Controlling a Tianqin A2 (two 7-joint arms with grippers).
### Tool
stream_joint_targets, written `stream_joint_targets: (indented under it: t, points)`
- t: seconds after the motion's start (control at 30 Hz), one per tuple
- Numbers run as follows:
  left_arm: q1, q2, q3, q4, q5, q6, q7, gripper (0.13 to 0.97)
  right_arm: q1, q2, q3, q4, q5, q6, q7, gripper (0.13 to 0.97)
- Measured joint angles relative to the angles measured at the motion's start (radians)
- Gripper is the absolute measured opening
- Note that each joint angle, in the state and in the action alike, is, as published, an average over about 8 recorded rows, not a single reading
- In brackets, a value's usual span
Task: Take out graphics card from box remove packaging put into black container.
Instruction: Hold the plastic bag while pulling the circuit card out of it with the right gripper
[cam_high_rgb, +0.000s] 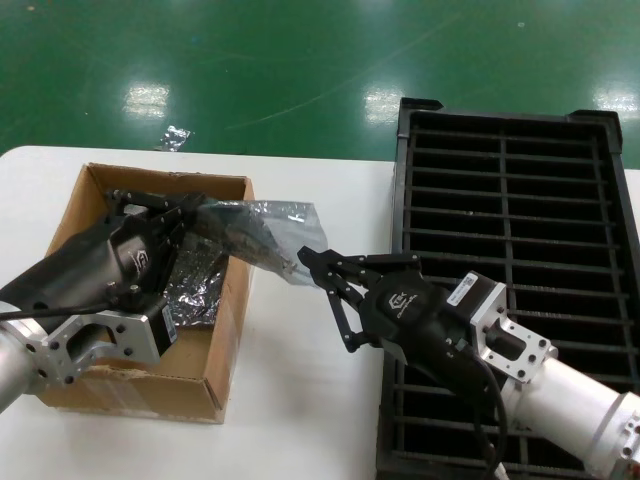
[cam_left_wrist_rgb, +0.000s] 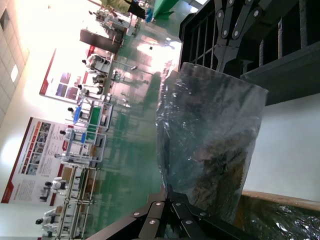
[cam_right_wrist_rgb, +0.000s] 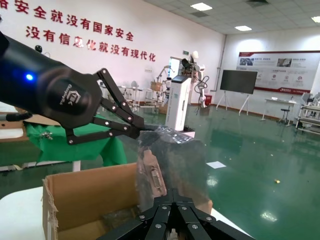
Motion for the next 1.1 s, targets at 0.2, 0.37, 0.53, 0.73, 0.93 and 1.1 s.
stream_joint_targets:
  t: [0.2, 0.37, 0.53, 0.73, 0.93, 1.1]
  points:
    - [0.000, 0.000, 0.000, 0.000, 0.000, 0.000, 0.000, 0.139, 0.023, -0.019, -0.010, -0.041, -0.005, -0.006, -0.004, 0.133]
    - [0.000, 0.000, 0.000, 0.000, 0.000, 0.000, 0.000, 0.139, 0.054, -0.047, -0.027, -0.091, -0.010, -0.020, -0.018, 0.133]
    - [0.000, 0.000, 0.000, 0.000, 0.000, 0.000, 0.000, 0.139, 0.089, -0.075, -0.038, -0.146, -0.012, -0.034, -0.039, 0.133]
    - [0.000, 0.000, 0.000, 0.000, 0.000, 0.000, 0.000, 0.139, 0.120, -0.098, -0.043, -0.191, -0.014, -0.045, -0.060, 0.132]
    - [0.000, 0.000, 0.000, 0.000, 0.000, 0.000, 0.000, 0.139, 0.136, -0.112, -0.045, -0.217, -0.018, -0.049, -0.078, 0.132]
    - [0.000, 0.000, 0.000, 0.000, 0.000, 0.000, 0.000, 0.139, 0.139, -0.120, -0.044, -0.226, -0.018, -0.050, -0.098, 0.132]
